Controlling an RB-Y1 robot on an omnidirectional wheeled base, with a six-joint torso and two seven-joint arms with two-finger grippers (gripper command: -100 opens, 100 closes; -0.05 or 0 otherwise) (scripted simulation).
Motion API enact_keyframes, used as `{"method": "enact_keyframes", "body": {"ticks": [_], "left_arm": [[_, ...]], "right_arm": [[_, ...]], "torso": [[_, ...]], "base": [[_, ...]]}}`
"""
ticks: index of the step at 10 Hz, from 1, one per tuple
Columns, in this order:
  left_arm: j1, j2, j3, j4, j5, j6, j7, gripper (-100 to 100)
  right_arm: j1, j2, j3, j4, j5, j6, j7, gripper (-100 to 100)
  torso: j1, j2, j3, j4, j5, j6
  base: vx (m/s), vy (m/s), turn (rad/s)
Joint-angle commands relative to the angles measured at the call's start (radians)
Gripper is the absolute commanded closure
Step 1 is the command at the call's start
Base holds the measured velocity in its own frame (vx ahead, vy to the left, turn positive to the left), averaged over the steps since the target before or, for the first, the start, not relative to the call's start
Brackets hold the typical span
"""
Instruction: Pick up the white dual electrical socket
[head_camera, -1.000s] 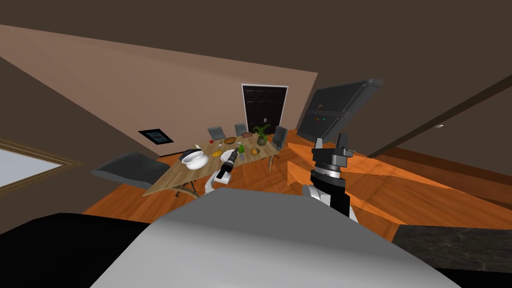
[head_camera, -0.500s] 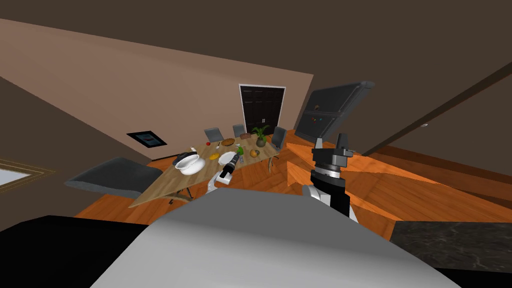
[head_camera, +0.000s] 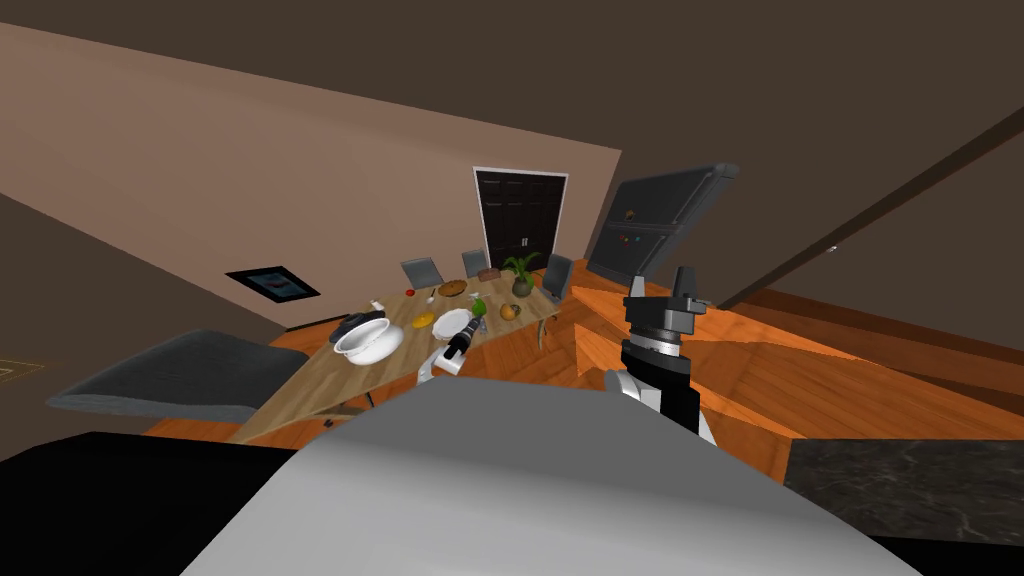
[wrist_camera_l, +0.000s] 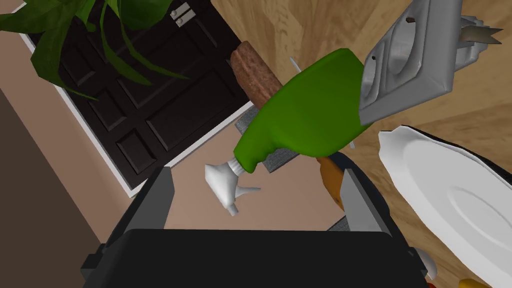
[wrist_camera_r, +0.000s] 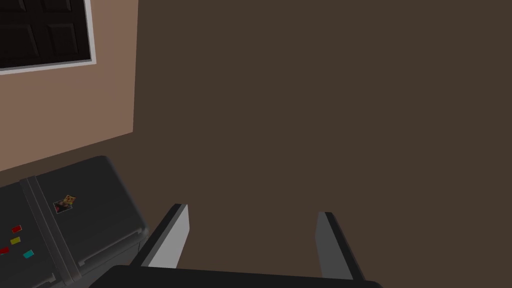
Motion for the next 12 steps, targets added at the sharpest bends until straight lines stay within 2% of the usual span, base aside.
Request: {"method": "enact_keyframes", "body": {"ticks": [1,6,7,8,9,10,11,12], "left_arm": [[-0.012,0.008,-0.013,0.048,-0.011,0.009,-0.002,-100],[-0.039,0.03,-0.057,0.184,-0.05,0.051,-0.01,-100],[-0.042,0.032,-0.06,0.196,-0.053,0.055,-0.011,-100],[-0.033,0.029,-0.056,0.18,-0.051,0.049,-0.012,-100],[-0.034,0.03,-0.057,0.182,-0.051,0.05,-0.011,0],[-0.05,0.038,-0.038,0.22,-0.046,0.035,-0.006,-100],[-0.065,0.045,-0.02,0.244,-0.041,0.02,-0.001,-100],[-0.065,0.045,-0.02,0.258,-0.041,0.02,-0.001,-100]], "right_arm": [[0.0,0.0,0.0,0.0,0.0,0.0,0.0,0],[0.0,0.0,0.0,0.0,0.0,0.0,0.0,0],[0.0,0.0,0.0,0.0,0.0,0.0,0.0,0],[0.0,0.0,0.0,0.0,0.0,0.0,0.0,0],[0.0,0.0,0.0,0.0,0.0,0.0,0.0,0],[0.0,0.0,0.0,0.0,0.0,0.0,0.0,0],[0.0,0.0,0.0,0.0,0.0,0.0,0.0,0],[0.0,0.0,0.0,0.0,0.0,0.0,0.0,0]], "torso": [[0.0,0.0,0.0,0.0,0.0,0.0],[0.001,0.001,0.0,0.0,0.0,0.0],[0.0,0.001,0.0,0.0,0.0,0.0],[-0.001,0.001,0.001,0.0,0.0,0.0],[-0.002,0.004,0.002,0.001,-0.001,0.0],[-0.004,0.005,0.003,0.001,-0.001,0.0],[-0.005,0.008,0.004,0.002,-0.001,0.001],[-0.005,0.01,0.006,0.002,-0.001,0.0]], "base": [[0.077,0.042,-0.037],[0.088,0.058,-0.062],[0.071,0.041,-0.043],[0.026,0.018,-0.006],[0.006,0.004,0.001],[-0.03,-0.017,-0.199],[-0.067,-0.018,-0.237],[-0.055,-0.014,-0.064]]}}
